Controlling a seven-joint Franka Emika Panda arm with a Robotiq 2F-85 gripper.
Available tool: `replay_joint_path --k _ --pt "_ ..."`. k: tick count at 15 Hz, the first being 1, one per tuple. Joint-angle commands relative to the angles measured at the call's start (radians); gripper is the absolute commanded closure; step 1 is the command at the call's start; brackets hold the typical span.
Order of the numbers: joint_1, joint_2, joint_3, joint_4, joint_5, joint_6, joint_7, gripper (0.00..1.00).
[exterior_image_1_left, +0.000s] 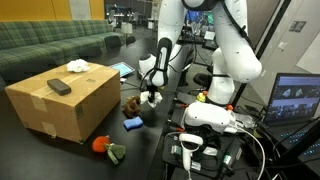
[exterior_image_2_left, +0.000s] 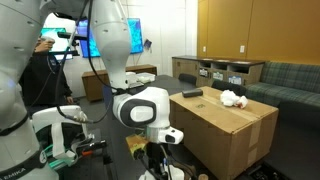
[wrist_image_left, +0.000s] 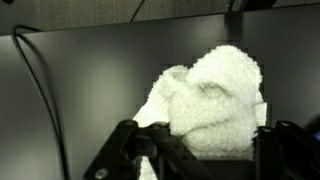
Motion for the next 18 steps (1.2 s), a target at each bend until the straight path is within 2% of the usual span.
replay_joint_path --k 1,2,4,6,10,12,15,18 --pt "0.224 -0.188 -0.162 -0.031 -0.182 -0.144 0.233 0.87" --pt "0.275 -0.221 -0.182 -0.012 -0.237 -0.184 0.318 0.87" --pt "0.318 -0.298 -0.154 0.036 -0.325 -0.276 0.47 0.87" --pt "0.292 -0.356 -0.043 0.088 -0.365 -0.358 0.582 0.87" --pt "0.137 -0.388 0.253 0.217 -0.361 -0.469 0.718 0.87" --pt "0.064 -0.384 0.363 0.281 -0.371 -0.499 0.781 0.87" --pt "-0.035 -0.353 0.478 0.362 -0.413 -0.523 0.881 0.87" --pt "-0.113 -0.321 0.527 0.412 -0.458 -0.513 0.928 0.87"
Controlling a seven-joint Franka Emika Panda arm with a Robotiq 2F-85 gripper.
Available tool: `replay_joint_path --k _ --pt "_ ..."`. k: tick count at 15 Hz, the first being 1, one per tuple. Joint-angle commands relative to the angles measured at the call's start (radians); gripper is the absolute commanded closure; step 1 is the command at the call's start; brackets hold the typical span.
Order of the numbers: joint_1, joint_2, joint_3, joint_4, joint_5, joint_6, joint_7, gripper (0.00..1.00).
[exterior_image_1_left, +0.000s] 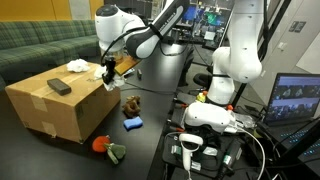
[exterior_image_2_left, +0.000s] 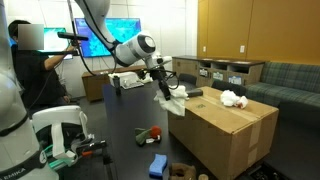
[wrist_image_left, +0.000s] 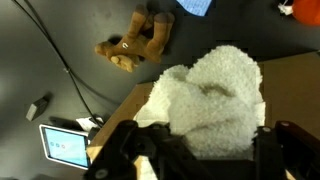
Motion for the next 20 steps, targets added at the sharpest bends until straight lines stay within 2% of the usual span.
replay_joint_path --k 1,4,7,14,20 --pt "-0.099 0.053 0.064 0.085 -0.07 -0.009 0.07 0.87" --pt "-0.143 0.093 0.075 0.13 -0.091 0.003 0.089 0.87" --pt "-0.156 0.144 0.072 0.192 -0.101 -0.004 0.138 0.87" --pt "-0.137 0.351 0.039 0.408 -0.164 -0.028 0.277 0.87" --pt "-0.127 0.464 0.006 0.539 -0.156 -0.072 0.318 0.88"
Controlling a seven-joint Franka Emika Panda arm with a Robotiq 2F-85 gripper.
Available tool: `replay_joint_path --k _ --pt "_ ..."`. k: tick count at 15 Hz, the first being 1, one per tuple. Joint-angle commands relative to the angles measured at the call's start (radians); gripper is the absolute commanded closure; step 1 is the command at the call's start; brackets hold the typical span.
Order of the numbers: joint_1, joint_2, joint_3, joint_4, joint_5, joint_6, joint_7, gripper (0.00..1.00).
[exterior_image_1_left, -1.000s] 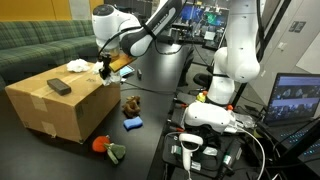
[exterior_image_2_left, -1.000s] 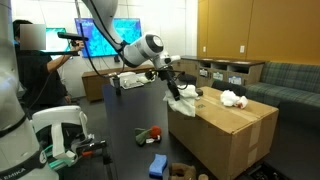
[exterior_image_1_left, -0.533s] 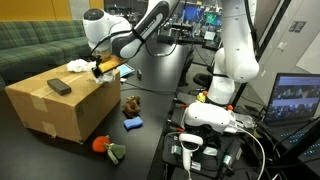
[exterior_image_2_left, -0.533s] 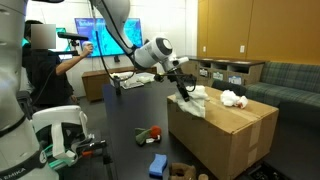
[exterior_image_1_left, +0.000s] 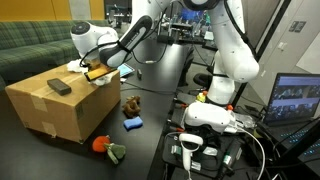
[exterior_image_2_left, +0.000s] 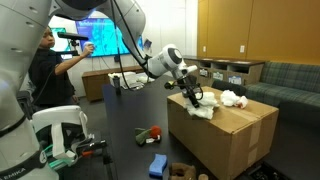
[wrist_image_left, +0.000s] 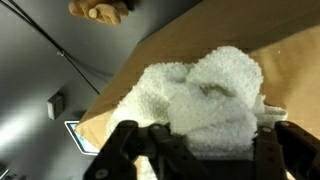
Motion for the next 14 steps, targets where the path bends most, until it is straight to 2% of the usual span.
replay_joint_path --k 1,2,5,10,12,14 --pt "0.017 0.06 -0.023 0.105 -0.018 -0.055 0.034 0.86" --pt "0.016 0.064 -0.023 0.116 -0.012 -0.067 0.029 0.64" --pt "-0.001 0.051 0.005 0.149 0.029 -0.128 -0.045 0.5" --pt "0.004 0.04 0.045 0.248 0.123 -0.277 -0.209 0.1" --pt "0.013 0.062 0.049 0.312 0.143 -0.321 -0.245 0.0" --pt "0.017 0.087 0.051 0.375 0.158 -0.346 -0.285 0.0"
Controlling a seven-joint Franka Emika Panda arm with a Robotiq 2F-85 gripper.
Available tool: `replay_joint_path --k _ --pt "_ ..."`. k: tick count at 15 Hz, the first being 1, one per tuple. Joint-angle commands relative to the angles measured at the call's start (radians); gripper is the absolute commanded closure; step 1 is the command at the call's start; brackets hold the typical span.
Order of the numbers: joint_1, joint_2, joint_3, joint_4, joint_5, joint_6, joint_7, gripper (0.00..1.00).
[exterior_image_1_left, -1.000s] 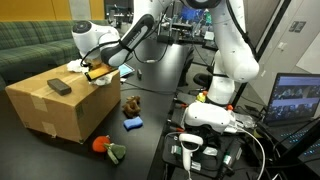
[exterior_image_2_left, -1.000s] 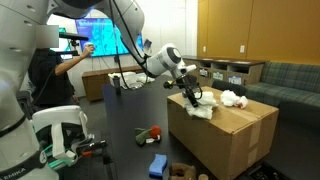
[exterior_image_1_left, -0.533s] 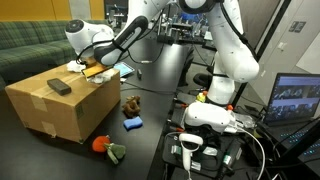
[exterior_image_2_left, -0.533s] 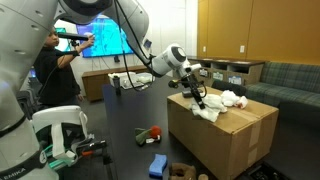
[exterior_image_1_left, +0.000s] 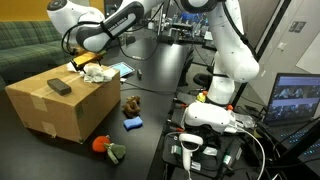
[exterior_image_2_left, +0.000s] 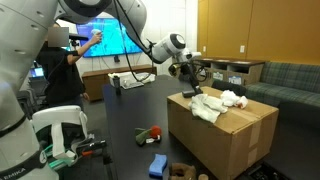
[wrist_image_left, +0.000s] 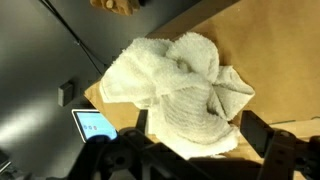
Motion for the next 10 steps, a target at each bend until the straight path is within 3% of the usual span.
replay_joint_path --k 1,10 --pt "0.006 0.059 0.005 0.147 0.043 -0.067 -0.096 0.0" --pt "-0.021 0.268 -0.021 0.426 0.154 -0.013 -0.348 0.0"
